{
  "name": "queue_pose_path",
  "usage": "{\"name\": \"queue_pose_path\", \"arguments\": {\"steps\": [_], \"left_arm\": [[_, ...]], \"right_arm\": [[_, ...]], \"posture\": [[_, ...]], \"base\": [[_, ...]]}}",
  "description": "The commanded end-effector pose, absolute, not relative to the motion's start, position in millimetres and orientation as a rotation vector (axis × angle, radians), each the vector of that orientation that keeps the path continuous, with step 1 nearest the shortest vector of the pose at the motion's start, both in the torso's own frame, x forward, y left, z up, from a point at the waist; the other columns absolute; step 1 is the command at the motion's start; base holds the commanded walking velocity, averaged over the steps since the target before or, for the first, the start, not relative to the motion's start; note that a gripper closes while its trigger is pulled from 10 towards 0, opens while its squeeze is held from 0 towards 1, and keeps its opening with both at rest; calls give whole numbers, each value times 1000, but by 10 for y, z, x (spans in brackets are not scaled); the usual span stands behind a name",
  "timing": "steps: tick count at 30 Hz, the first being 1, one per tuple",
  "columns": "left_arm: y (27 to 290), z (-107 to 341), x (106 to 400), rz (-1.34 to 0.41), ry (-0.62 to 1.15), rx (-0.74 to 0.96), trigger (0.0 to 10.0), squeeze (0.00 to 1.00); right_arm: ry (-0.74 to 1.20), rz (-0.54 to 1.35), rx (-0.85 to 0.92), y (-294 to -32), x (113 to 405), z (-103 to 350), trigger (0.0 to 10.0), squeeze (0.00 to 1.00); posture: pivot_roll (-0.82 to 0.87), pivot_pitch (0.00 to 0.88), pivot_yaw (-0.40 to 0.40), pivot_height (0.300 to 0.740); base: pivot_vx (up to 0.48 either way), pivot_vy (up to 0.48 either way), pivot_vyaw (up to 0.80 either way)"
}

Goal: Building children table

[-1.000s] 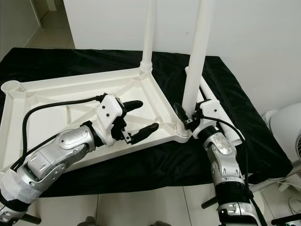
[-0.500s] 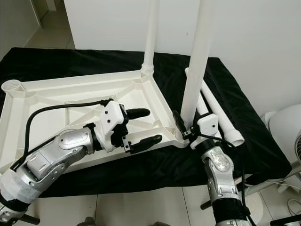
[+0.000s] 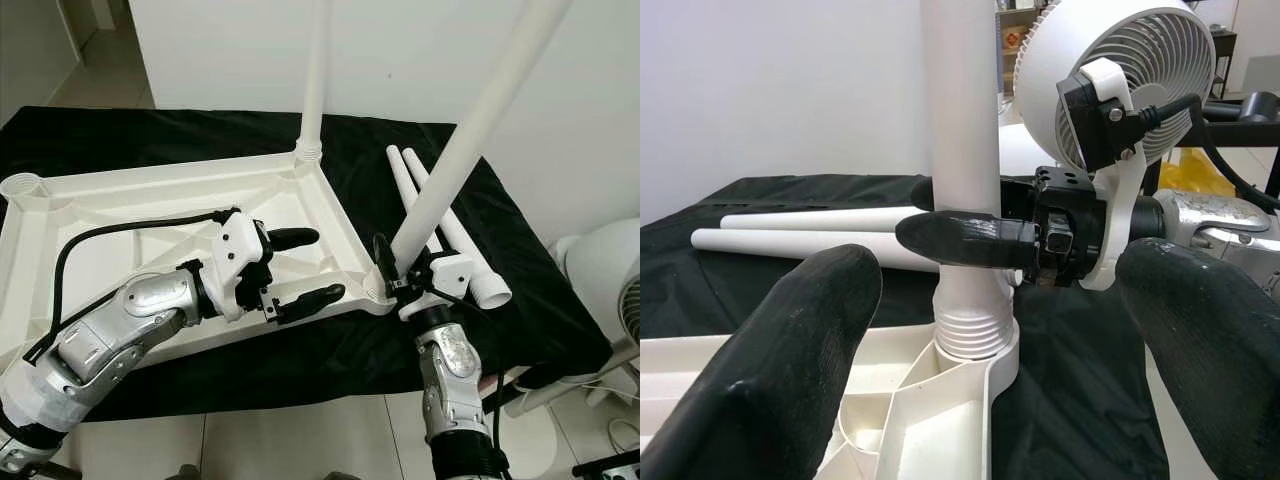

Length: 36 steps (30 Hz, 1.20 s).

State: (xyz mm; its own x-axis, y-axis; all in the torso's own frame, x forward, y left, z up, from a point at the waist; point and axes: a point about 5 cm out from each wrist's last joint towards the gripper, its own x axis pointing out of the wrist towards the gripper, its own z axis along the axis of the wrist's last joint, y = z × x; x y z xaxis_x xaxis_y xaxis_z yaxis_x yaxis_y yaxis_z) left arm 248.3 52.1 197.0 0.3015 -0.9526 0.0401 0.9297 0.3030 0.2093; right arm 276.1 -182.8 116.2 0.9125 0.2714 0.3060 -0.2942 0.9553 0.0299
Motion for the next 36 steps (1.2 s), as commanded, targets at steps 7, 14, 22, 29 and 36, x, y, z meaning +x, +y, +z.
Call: {"name": "queue_pose_path", "arguments": {"steps": [7, 14, 22, 29, 36], "left_arm": [[526, 1960, 2423, -1361, -157, 178, 10000, 0], [522, 1960, 2422, -1365, -157, 179, 10000, 0], [522, 1963, 2419, -1362, -159, 181, 10000, 0], [523, 1964, 2415, -1360, -158, 179, 10000, 0], [522, 1966, 2421, -1359, -161, 179, 10000, 0]], "right_arm": [[-149, 322, 104, -1785, 2684, 844, 10000, 0], [-99, 324, 56, -1780, 2761, 844, 10000, 0], [-90, 287, 73, -1687, 2813, 874, 10000, 0], [-85, 247, 55, -1581, 2804, 860, 10000, 0], [-83, 150, 10, -1565, 2796, 882, 10000, 0]], "posture": [[48, 4, -37, 740], [50, 0, -38, 740], [55, 0, -42, 740], [52, 3, -40, 740], [47, 5, -41, 740]], "base": [[0, 0, 0], [0, 0, 0], [0, 0, 0], [0, 0, 0], [0, 0, 0]]}}
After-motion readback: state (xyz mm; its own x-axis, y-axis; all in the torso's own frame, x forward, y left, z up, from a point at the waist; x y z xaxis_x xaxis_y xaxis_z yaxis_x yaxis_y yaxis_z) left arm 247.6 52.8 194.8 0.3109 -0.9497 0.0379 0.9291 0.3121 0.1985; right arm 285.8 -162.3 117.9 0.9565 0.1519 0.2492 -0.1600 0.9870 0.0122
